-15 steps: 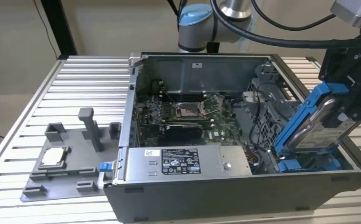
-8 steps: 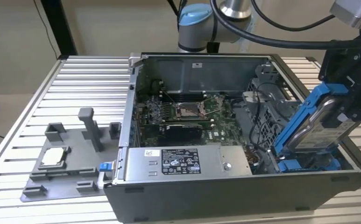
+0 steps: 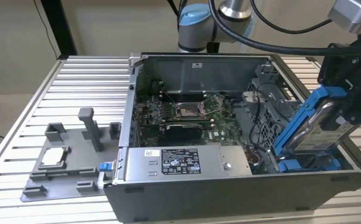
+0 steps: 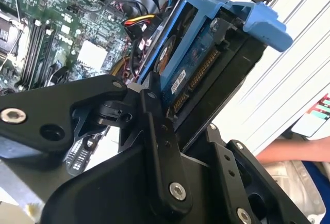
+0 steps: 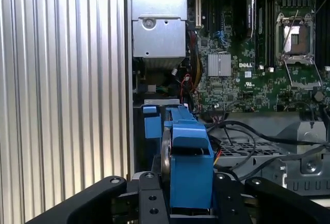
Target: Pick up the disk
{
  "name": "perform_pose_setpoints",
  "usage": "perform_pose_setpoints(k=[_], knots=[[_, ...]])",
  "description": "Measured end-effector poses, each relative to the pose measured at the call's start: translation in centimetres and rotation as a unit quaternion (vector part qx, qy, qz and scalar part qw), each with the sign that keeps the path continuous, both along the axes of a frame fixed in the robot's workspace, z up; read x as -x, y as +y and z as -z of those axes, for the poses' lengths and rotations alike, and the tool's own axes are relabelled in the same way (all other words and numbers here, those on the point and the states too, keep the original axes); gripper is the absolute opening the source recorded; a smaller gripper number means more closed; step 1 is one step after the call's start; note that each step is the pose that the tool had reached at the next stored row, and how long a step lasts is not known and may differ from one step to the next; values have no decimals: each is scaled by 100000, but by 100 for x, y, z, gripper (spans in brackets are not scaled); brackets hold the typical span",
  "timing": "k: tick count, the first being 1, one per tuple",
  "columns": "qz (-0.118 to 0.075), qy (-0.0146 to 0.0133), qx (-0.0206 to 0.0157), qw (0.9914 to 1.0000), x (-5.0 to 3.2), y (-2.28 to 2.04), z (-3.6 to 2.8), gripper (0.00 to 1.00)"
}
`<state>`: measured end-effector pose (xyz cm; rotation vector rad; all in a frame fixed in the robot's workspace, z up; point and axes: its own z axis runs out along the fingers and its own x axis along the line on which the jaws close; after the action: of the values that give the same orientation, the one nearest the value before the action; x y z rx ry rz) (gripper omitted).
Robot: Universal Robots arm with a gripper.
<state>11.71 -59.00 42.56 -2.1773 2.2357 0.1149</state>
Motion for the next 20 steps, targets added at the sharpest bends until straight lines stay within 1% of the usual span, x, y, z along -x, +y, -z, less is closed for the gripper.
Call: perform_pose_setpoints(k=[9, 16, 20], knots=[[384, 0, -73, 99999, -4, -19, 60, 0], [700, 0, -221, 99997, -4, -22, 124, 0], [823, 2, -287, 99996, -4, -22, 173, 0]])
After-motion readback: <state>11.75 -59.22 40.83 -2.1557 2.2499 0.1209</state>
